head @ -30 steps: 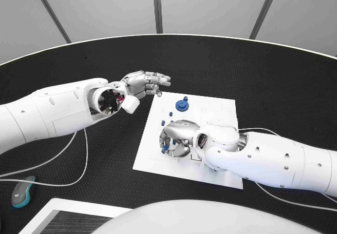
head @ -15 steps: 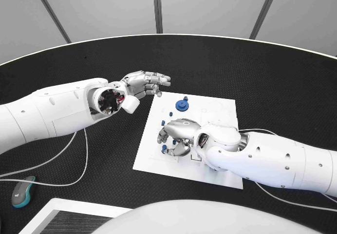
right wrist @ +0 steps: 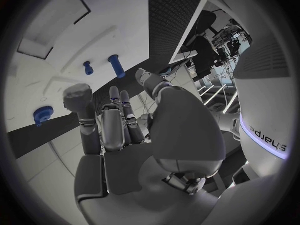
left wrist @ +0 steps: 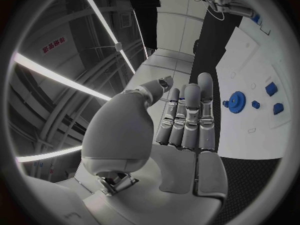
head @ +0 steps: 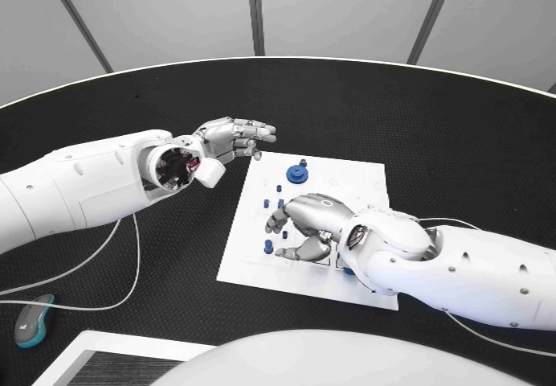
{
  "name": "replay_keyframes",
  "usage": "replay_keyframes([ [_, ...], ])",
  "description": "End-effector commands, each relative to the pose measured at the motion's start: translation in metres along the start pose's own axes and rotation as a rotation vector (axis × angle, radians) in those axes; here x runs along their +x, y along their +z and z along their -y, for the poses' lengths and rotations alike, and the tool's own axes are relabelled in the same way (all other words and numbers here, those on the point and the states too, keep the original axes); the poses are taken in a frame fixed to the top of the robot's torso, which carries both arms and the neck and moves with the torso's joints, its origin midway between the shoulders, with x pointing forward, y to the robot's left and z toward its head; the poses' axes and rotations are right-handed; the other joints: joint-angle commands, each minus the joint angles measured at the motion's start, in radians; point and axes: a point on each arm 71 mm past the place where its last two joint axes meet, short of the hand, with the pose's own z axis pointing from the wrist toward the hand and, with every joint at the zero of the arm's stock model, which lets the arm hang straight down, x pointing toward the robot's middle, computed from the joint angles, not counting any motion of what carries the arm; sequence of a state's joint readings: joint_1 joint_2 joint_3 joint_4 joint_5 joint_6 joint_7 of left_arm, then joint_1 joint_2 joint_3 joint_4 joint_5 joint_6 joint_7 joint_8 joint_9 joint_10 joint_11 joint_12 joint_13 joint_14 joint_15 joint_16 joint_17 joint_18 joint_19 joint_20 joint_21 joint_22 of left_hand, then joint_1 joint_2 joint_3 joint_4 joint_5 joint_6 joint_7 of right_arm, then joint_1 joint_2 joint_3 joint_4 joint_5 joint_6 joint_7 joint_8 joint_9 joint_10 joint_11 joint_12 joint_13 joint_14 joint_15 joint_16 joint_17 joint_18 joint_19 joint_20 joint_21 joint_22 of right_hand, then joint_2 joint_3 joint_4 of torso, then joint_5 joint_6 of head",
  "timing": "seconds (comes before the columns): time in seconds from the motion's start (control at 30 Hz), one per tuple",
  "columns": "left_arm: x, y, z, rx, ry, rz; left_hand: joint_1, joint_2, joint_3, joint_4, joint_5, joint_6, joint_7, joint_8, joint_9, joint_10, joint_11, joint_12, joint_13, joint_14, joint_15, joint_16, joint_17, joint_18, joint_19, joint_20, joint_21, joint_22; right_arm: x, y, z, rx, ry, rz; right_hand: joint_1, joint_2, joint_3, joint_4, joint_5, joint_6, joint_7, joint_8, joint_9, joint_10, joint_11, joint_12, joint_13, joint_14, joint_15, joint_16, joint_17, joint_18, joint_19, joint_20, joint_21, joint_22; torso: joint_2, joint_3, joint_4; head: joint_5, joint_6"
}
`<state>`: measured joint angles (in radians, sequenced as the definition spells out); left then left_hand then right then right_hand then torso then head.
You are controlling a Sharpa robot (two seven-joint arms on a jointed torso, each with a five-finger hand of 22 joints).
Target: Assemble the parts on the task board
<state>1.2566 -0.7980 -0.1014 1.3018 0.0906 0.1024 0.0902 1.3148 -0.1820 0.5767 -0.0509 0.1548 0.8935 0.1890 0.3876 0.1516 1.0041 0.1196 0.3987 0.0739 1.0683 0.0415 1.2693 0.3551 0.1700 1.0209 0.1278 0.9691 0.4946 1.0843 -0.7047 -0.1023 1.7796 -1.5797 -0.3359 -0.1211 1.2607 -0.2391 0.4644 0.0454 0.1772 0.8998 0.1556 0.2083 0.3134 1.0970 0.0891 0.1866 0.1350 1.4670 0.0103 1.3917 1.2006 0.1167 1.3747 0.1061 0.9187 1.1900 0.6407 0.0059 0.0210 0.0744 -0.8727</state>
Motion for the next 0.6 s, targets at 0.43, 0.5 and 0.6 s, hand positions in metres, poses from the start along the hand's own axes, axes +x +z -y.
replay_keyframes([
  [0.43, -0.004, -0.001, 0.0, 0.001, 0.0, 0.01, 0.007, 0.007, -0.007, -0.001, 0.002, -0.002, 0.002, -0.005, -0.001, -0.003, 0.003, -0.004, 0.0, -0.008, 0.003, 0.004, -0.001, 0.016, 0.001, 0.004, -0.005, -0.002, -0.037, -0.121, 0.085, 0.507, 0.332, 0.164, -0.044, 0.008, -0.181, 0.191, 0.086, 0.057, -0.057, 0.143, 0.096, 0.353, -0.072, 1.137, 1.149, 0.075, -0.065, 0.109, 0.197, -0.047, 0.114, -0.061, 0.302, 0.19, -0.014, 0.0089, -0.03, -0.103, 0.021],
  [0.5, -0.005, -0.002, 0.0, 0.001, 0.0, 0.01, 0.007, 0.007, -0.008, 0.0, 0.002, -0.002, 0.002, -0.005, -0.001, -0.003, 0.003, -0.004, 0.0, -0.008, 0.003, 0.004, -0.001, 0.015, 0.001, 0.004, -0.006, -0.002, -0.03, -0.131, 0.091, 0.559, 0.336, 0.157, -0.024, 0.017, -0.216, 0.217, 0.087, 0.043, -0.057, 0.17, 0.126, 0.373, -0.072, 1.208, 1.234, 0.078, -0.065, 0.122, 0.222, -0.052, 0.12, -0.06, 0.334, 0.213, -0.015, 0.0105, -0.0323, -0.114, 0.022],
  [0.6, -0.006, -0.003, 0.0, 0.001, 0.0, 0.012, 0.007, 0.007, -0.008, 0.0, 0.002, -0.002, 0.002, -0.005, -0.001, -0.003, 0.003, -0.004, 0.0, -0.008, 0.003, 0.004, -0.001, 0.015, 0.001, 0.004, -0.006, -0.002, -0.022, -0.138, 0.093, 0.604, 0.336, 0.146, -0.014, 0.023, -0.239, 0.234, 0.088, 0.034, -0.057, 0.184, 0.144, 0.381, -0.072, 1.231, 1.263, 0.08, -0.064, 0.127, 0.233, -0.055, 0.123, -0.059, 0.349, 0.224, -0.017, 0.0149, -0.0392, -0.12, 0.02],
])
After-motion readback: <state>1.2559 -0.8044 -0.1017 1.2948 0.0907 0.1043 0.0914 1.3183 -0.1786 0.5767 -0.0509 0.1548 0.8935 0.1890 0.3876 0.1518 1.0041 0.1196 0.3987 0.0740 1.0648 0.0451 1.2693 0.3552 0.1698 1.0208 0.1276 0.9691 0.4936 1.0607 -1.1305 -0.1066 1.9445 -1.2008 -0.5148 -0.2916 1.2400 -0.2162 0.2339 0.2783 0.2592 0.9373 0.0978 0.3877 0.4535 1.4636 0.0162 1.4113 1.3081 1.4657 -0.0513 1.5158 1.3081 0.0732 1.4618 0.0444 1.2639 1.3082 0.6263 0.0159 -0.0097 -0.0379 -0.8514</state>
